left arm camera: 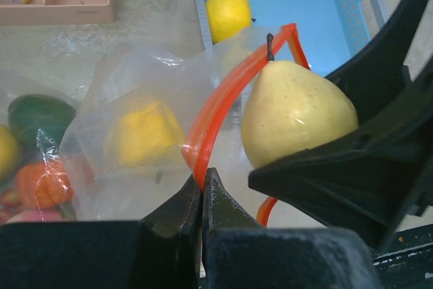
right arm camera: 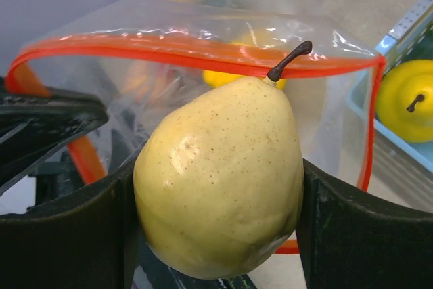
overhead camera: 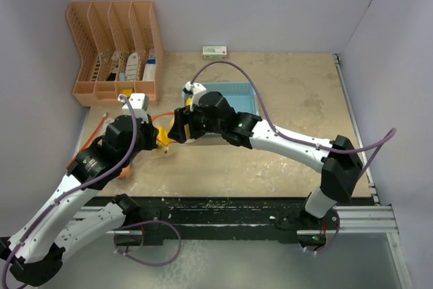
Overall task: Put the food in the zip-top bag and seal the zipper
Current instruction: Place the fake fruit in the zipper food storage bag, then pick up the fake fruit from the bin.
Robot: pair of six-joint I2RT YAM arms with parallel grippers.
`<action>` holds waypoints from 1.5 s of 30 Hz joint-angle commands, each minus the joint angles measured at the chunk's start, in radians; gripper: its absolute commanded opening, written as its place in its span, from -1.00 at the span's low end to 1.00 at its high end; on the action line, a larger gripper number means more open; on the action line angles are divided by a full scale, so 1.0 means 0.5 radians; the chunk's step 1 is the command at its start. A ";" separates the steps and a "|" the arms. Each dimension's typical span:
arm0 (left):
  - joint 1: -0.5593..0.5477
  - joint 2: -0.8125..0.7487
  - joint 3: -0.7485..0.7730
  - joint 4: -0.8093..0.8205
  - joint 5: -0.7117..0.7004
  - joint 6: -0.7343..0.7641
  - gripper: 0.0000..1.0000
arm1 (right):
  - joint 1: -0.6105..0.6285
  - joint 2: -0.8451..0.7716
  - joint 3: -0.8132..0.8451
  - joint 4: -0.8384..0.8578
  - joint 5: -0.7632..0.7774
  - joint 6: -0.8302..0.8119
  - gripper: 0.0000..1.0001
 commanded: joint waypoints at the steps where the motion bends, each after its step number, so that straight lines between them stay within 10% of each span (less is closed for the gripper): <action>1: 0.006 -0.022 0.095 0.074 -0.004 0.006 -1.00 | 0.005 0.032 0.213 0.043 0.132 -0.013 0.63; 3: 0.006 -0.025 0.098 0.066 -0.003 0.009 -1.00 | 0.005 0.029 0.246 0.012 0.200 -0.026 0.99; 16: 0.006 -0.061 0.130 0.010 -0.094 0.022 -1.00 | -0.099 -0.246 0.219 -0.368 0.625 0.066 0.99; 25: 0.008 -0.100 0.571 -0.177 -0.375 0.209 -1.00 | -0.522 0.246 0.535 -0.527 0.533 0.075 0.99; 45: 0.008 -0.098 0.525 -0.209 -0.349 0.254 -1.00 | -0.589 1.206 0.954 -0.051 0.338 -0.110 0.99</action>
